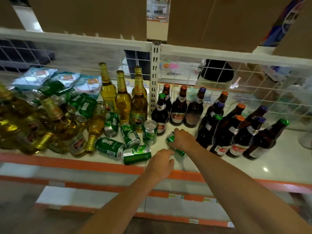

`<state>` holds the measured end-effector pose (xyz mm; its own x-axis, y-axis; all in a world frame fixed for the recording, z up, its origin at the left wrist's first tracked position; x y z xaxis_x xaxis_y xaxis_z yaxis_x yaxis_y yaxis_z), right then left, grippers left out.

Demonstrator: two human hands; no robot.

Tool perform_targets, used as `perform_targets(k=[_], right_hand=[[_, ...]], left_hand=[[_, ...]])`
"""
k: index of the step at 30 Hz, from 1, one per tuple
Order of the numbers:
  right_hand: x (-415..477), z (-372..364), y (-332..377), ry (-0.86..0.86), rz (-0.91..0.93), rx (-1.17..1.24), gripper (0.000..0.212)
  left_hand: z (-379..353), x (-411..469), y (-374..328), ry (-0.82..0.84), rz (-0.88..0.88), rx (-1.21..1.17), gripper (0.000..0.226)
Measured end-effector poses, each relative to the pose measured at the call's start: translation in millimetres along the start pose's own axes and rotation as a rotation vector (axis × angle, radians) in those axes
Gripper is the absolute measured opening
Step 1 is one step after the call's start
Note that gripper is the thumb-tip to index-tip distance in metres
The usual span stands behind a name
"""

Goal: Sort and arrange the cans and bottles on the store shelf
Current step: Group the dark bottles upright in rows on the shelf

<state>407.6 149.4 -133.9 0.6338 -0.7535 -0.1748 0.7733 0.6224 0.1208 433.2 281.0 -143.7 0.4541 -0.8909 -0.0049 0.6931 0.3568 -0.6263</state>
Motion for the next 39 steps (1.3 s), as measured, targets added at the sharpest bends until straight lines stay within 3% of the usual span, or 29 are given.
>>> perform_targets(k=[9, 12, 17, 27, 32, 39], right_hand=[[-31, 34, 4, -0.053, 0.0, 0.1, 0.071], [-50, 71, 13, -0.116, 0.071, 0.205, 0.054], [-84, 135, 64, -0.121, 0.254, 0.297, 0.069], [-163, 177, 245, -0.103, 0.638, 0.343, 0.054], [-192, 156, 357, -0.049, 0.769, 0.317, 0.061], [-226, 124, 526, 0.012, 0.895, 0.29, 0.055]], left_hand=[[68, -14, 12, -0.141, 0.077, -0.007, 0.035], [98, -28, 5, -0.19, 0.089, 0.037, 0.032], [159, -64, -5, -0.258, 0.125, 0.122, 0.033], [301, -187, 61, -0.462, 0.389, 0.214, 0.03], [368, -260, 132, -0.527, 0.543, 0.248, 0.031], [453, -335, 243, -0.576, 0.669, 0.107, 0.055]])
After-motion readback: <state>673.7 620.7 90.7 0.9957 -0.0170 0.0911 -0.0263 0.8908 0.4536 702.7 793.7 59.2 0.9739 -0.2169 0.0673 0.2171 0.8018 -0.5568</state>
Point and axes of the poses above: each hand's wrist, its own x-axis towards the middle knuckle, its own z-axis out of the back of the hand, y = z × x, the point moved 9 cm from there along x, towards the middle knuckle, and after that the axes turned 7 degrees about -y, right-handed, at the moved point
